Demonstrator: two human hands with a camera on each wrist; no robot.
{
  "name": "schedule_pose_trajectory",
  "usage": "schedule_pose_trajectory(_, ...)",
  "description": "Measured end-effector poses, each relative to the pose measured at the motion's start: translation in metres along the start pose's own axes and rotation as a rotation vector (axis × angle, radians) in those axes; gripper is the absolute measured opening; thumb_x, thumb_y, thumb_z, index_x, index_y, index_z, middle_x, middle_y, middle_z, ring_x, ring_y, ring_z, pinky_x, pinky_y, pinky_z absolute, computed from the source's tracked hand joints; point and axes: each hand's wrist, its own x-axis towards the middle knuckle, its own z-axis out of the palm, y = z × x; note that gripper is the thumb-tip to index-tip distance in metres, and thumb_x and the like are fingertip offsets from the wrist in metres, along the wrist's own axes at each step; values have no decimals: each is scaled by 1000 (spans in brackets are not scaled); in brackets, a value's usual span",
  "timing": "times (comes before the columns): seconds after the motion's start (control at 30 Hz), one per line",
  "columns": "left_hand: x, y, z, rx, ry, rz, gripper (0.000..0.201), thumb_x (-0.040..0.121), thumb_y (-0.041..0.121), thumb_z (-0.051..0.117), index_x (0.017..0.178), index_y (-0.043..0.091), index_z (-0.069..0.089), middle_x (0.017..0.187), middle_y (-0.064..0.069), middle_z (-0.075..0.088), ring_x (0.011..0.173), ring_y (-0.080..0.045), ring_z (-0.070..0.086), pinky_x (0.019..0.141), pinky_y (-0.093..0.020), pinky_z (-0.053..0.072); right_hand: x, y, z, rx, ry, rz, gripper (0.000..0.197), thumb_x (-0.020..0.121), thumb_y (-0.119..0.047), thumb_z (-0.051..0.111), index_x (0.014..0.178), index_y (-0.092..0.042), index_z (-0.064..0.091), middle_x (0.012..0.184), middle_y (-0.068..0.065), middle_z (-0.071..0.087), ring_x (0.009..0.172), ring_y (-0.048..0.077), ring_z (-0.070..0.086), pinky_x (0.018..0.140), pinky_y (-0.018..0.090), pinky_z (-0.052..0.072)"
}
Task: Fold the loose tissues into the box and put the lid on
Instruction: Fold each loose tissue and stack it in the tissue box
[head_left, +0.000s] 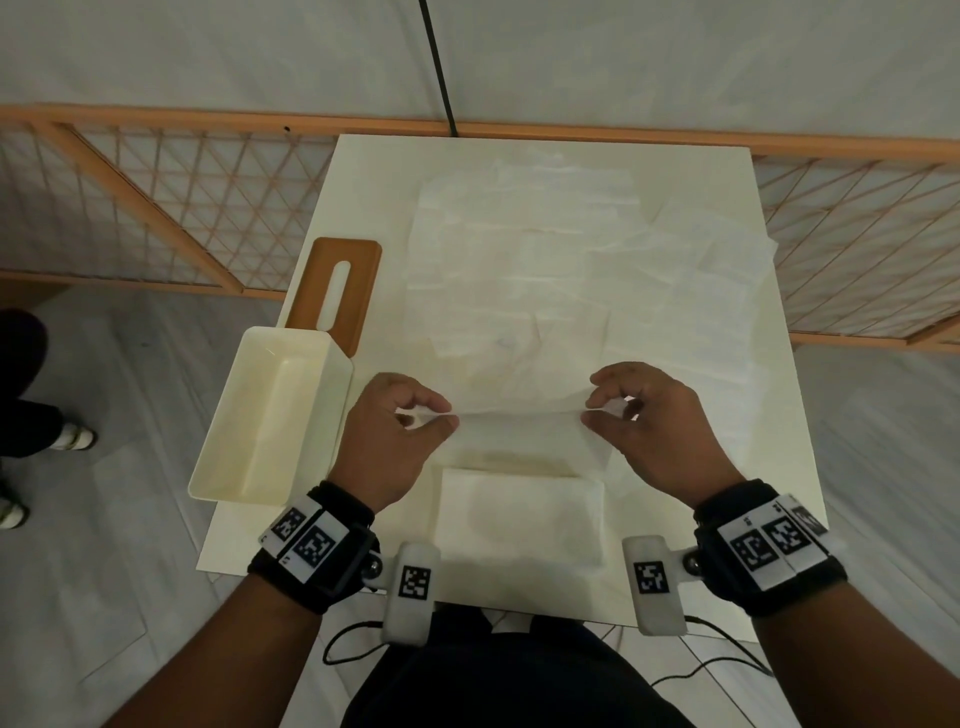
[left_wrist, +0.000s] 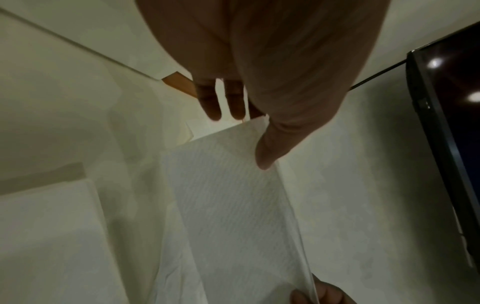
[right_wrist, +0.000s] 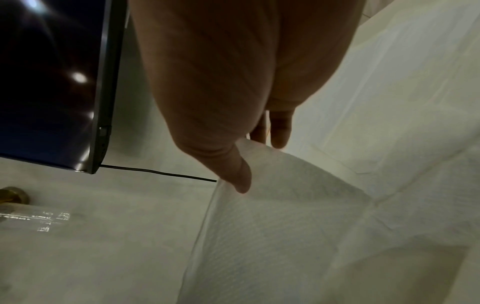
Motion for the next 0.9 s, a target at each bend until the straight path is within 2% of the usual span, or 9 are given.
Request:
schedule_pose_trajectory(0.1, 0, -1, -5, 57, -61, 22, 20, 80, 14, 80, 79, 28, 67, 127, 18, 56, 122, 1, 50, 101, -17, 36, -1, 0, -2, -47, -17, -1, 23, 79, -15, 83, 80, -33, 68, 108, -16, 69, 103, -2, 59, 77, 7, 41)
schedule_pose_trajectory(0.17, -1, 2, -6, 8, -125, 28, 20, 85, 10, 74, 83, 24, 61, 126, 19, 63, 126, 4, 50, 108, -21, 34, -1, -2, -4, -38, -36, 22, 19, 80, -18, 82, 81, -33, 70, 100, -15, 71, 100, 0, 62, 80, 12, 43)
schedule_pose_trajectory(0.33, -4, 9, -6, -93, -229, -27, 32, 89, 7, 70, 105, 27, 50, 89, 3, 77, 86, -12, 70, 82, -28, 49, -1, -11, -7, 107, -103, 100, 14, 84, -12, 77, 80, -23, 70, 76, -6, 71, 64, 9, 62, 57, 22, 47)
schedule_pose_trajectory(0.47, -5, 2, -3, -266, -189, -130, 24, 91, -2, 62, 94, 17, 48, 94, -7, 76, 89, -26, 69, 80, -38, 54, -5, -4, -4, 305, -112, 234, 22, 84, -5, 76, 95, -21, 66, 78, 23, 68, 64, 27, 60, 60, 36, 47)
schedule_pose_trajectory(0.53, -7, -11, 3, -205, -196, -145, 18, 91, -1, 62, 87, 16, 56, 95, -3, 75, 90, -24, 69, 81, -36, 55, -11, 6, 1, 350, -126, 313, 26, 84, -2, 76, 100, -18, 64, 81, 26, 69, 67, 34, 63, 63, 42, 50)
schedule_pose_trajectory(0.6, -10, -29, 12, -75, -230, -146, 23, 91, 2, 64, 85, 25, 69, 92, 7, 74, 88, -16, 68, 80, -28, 54, -17, 19, 10, 306, -145, 384, 27, 82, -2, 77, 100, -17, 63, 81, 21, 72, 71, 42, 68, 65, 48, 54)
schedule_pose_trajectory(0.7, -17, -55, 27, 81, -281, -150, 31, 90, 6, 63, 86, 36, 70, 86, 14, 73, 85, -6, 67, 74, -16, 48, -30, 42, 26, 84, -189, 425, 27, 77, -10, 80, 93, -24, 64, 73, 5, 71, 65, 27, 67, 61, 38, 55)
schedule_pose_trajectory(0.8, -22, -66, 39, 186, -329, -175, 23, 89, 10, 62, 96, 32, 61, 78, 6, 71, 74, -13, 65, 60, -15, 47, -41, 55, 40, -122, -217, 406, 26, 75, -14, 80, 93, -23, 64, 68, -3, 59, 60, 11, 55, 51, 12, 40)
schedule_pose_trajectory(0.9, -20, -70, 45, 192, -274, -183, 22, 88, 9, 65, 102, 25, 58, 77, 1, 70, 71, -14, 63, 56, -8, 44, -46, 64, 51, -183, -224, 396, 25, 76, -11, 77, 96, -20, 63, 75, -5, 59, 67, 8, 56, 54, 7, 40)
